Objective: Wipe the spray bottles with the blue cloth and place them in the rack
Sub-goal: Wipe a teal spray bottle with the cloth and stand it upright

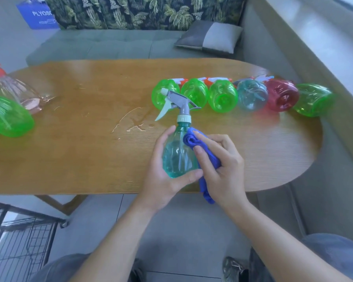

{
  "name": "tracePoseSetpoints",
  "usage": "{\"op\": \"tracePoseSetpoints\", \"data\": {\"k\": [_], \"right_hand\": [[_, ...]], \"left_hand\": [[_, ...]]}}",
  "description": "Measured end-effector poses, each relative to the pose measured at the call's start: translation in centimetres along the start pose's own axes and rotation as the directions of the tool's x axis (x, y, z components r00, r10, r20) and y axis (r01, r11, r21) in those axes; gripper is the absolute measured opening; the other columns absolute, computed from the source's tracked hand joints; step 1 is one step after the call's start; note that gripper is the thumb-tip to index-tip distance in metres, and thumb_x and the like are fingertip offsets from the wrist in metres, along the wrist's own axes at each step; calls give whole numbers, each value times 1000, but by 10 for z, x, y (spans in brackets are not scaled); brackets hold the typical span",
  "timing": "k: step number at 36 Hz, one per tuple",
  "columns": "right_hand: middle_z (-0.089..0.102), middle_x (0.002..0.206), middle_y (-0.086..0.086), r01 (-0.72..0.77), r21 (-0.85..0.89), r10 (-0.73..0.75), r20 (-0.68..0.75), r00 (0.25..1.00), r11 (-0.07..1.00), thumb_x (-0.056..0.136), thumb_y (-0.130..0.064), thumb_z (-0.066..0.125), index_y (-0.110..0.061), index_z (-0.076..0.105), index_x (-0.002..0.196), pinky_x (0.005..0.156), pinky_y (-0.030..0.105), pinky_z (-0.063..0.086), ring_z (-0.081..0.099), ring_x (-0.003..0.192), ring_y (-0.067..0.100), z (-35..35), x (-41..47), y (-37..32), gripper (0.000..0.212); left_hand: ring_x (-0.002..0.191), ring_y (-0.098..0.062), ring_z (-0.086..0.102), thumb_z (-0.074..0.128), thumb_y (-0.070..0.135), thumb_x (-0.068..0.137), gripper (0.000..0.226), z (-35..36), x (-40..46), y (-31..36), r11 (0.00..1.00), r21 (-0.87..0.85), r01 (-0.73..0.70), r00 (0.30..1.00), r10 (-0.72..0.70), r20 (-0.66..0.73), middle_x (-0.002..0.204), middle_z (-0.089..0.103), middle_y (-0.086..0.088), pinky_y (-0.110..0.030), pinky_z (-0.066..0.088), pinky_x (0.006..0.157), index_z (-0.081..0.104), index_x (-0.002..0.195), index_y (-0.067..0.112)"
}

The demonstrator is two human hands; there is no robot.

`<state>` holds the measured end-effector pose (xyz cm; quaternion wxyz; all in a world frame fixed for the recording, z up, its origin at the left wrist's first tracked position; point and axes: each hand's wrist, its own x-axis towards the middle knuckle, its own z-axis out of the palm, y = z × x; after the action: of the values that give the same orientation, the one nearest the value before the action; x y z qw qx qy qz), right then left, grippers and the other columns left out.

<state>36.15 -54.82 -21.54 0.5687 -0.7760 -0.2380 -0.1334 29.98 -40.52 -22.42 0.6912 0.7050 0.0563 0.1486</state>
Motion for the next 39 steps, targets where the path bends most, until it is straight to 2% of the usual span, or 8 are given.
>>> {"op": "tracePoseSetpoints", "data": {"k": [8, 10, 12, 16, 20, 28, 35, 39], "right_hand": [[59, 95, -9, 46, 6, -47, 133, 990, 999, 97, -20, 73, -22, 77, 122, 86, 13, 43, 63, 92, 11, -16, 14, -2, 26], [58, 94, -12, 76, -25, -71, 168, 983, 997, 96, -16, 75, -22, 77, 122, 85, 13, 43, 63, 91, 9, -23, 20, -1, 27], [60, 95, -11, 108, -59, -99, 143, 985, 992, 95, -17, 76, -21, 77, 119, 85, 14, 44, 63, 91, 7, -29, 28, -2, 25], [67, 98, 0, 132, -109, -133, -5, 991, 985, 96, -21, 76, -17, 77, 114, 86, 15, 44, 62, 92, 3, -38, 46, -5, 18], [65, 97, 2, 128, -163, -141, -71, 987, 978, 96, -26, 77, -17, 79, 115, 84, 17, 46, 61, 90, 6, -36, 56, 2, 21], [63, 96, -8, 286, -197, -256, 163, 953, 938, 94, -33, 77, -27, 80, 116, 74, 34, 54, 64, 85, 9, -34, 58, 2, 23], [65, 95, -3, 193, -389, -230, -48, 972, 901, 94, -36, 76, -24, 80, 117, 70, 37, 53, 60, 78, 11, -48, 73, 4, 26], [62, 91, -6, 242, -291, -209, 141, 968, 926, 92, -39, 76, -28, 81, 115, 75, 34, 52, 59, 81, 8, -51, 71, -1, 25]], "left_hand": [[144, -20, 56, 91, 11, 76, 93, 1, 5, -2, 999, 28, -46, 998, 48, -41, 153, 59, 9, -44, 48, 118, 48, 156, 30], [146, -10, 53, 91, 12, 76, 92, 1, 5, 0, 996, 68, -50, 997, 53, -49, 151, 60, 18, -31, 45, 118, 49, 155, 30], [143, -5, 54, 89, 11, 75, 91, 2, 4, 2, 996, 79, -50, 998, 54, -45, 149, 60, 23, -23, 44, 115, 50, 154, 31], [144, -12, 55, 89, 13, 76, 91, 4, 2, 1, 994, 99, -54, 998, 56, -25, 153, 59, 17, -38, 45, 120, 50, 155, 34], [144, -5, 53, 87, 13, 75, 91, 6, 1, 4, 990, 131, -60, 998, 59, 14, 150, 57, 29, -23, 45, 114, 49, 156, 29], [140, -11, 59, 89, 12, 73, 92, 8, 1, 2, 994, 96, -43, 999, 43, 7, 148, 63, 17, -26, 49, 111, 48, 154, 24], [149, -23, 52, 90, 14, 76, 95, 8, 4, 1, 981, 187, -43, 998, 33, 58, 158, 56, 6, -57, 42, 123, 48, 160, 27], [147, -23, 54, 89, 10, 76, 95, 9, 2, 1, 984, 179, -24, 999, 16, 46, 157, 57, 4, -57, 43, 123, 47, 160, 24]]}}
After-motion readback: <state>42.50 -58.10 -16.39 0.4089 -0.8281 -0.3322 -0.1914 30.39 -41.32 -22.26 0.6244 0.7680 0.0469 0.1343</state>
